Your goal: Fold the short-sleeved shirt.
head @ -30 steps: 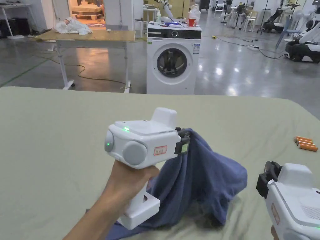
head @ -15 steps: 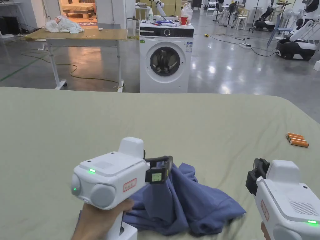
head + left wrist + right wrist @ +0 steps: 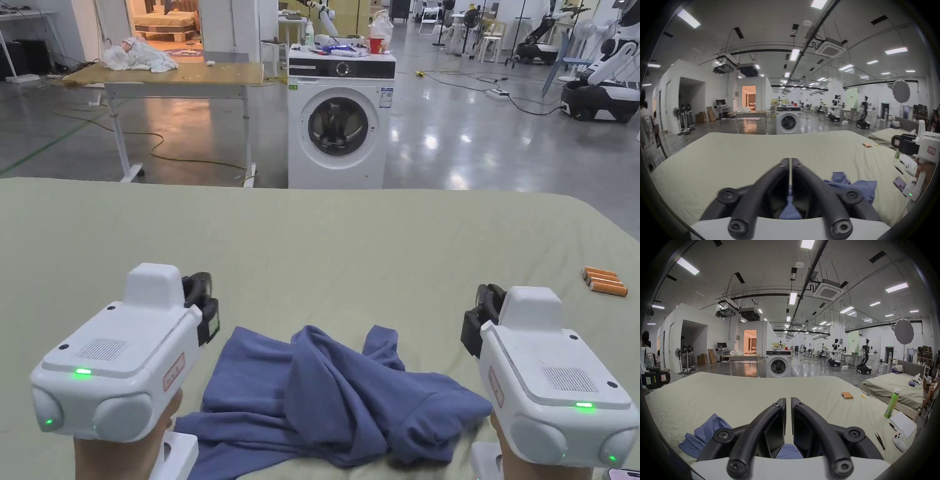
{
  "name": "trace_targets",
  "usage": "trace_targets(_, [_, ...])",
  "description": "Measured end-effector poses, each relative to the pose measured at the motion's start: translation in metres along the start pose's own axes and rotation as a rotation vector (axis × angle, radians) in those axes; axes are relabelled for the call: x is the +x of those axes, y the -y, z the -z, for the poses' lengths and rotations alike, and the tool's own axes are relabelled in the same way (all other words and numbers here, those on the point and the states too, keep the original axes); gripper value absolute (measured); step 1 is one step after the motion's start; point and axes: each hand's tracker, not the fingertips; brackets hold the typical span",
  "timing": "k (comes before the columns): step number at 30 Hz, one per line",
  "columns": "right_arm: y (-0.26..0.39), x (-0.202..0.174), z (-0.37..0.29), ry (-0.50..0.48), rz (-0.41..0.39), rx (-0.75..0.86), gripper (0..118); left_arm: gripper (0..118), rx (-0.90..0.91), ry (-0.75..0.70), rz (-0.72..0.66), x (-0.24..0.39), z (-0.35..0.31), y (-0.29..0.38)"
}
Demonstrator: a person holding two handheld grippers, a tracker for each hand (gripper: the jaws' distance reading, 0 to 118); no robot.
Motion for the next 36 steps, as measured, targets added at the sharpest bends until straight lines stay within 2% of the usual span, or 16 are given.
trace_targets(6, [-0.004,-0.01,0.003,-0.025,-0.01,0.0,5,0,-0.093,-0.023,-0.053,-0.022,-0.005,0.012])
trace_targets(12, [0.004,-0.01,0.006,-0.03,-0.023,-0.024,5,0,-0.417,0.028,-0.162,-0.05,0.007,0.056])
trace_targets(16, [0.012,-0.007,0.008,-0.025,-0.02,-0.049,5,0,-0.628,0.015,-0.159,-0.06,0.015,0.094])
trace_targets(17, [0.014,-0.006,0.009,-0.023,-0.022,-0.055,5,2,-0.677,0.017,-0.165,-0.061,0.017,0.102])
trace_targets(18, [0.016,-0.006,0.009,-0.022,-0.023,-0.061,5,10,-0.707,-0.005,-0.181,-0.063,0.019,0.108])
trace_targets(19, [0.018,-0.005,0.01,-0.021,-0.024,-0.068,5,20,-0.733,-0.019,-0.199,-0.063,0.021,0.117])
trace_targets(20, [0.021,-0.004,0.01,-0.019,-0.025,-0.074,5,36,-0.771,-0.01,-0.217,-0.064,0.023,0.124])
trace_targets(21, [0.022,-0.003,0.01,-0.017,-0.027,-0.08,5,47,-0.801,-0.007,-0.227,-0.065,0.025,0.129])
trace_targets(22, [0.024,-0.002,0.01,-0.015,-0.029,-0.089,5,53,-0.82,-0.006,-0.245,-0.064,0.027,0.134])
trace_targets(24, [0.029,0.001,0.011,-0.012,-0.03,-0.102,5,54,-0.837,-0.004,-0.25,-0.062,0.03,0.144])
trace_targets(27, [0.036,0.006,0.014,-0.003,-0.035,-0.129,5,52,-0.864,-0.037,-0.23,-0.054,0.037,0.156])
trace_targets(29, [0.04,0.011,0.016,0.004,-0.036,-0.149,5,48,-0.85,-0.079,-0.144,-0.044,0.038,0.158])
trace_targets(31, [0.045,0.018,0.02,0.016,-0.042,-0.185,5,34,-0.849,-0.079,-0.104,-0.033,0.034,0.156])
trace_targets(32, [0.049,0.025,0.024,0.023,-0.035,-0.216,6,14,-0.825,-0.073,-0.067,-0.027,0.033,0.155])
trace_targets(33, [0.052,0.029,0.028,0.028,-0.023,-0.262,8,2,-0.811,-0.052,-0.041,-0.024,0.032,0.154])
trace_targets(36, [0.064,0.048,0.047,0.017,0.054,-0.386,12,2,-0.835,0.03,-0.103,-0.023,0.033,0.156])
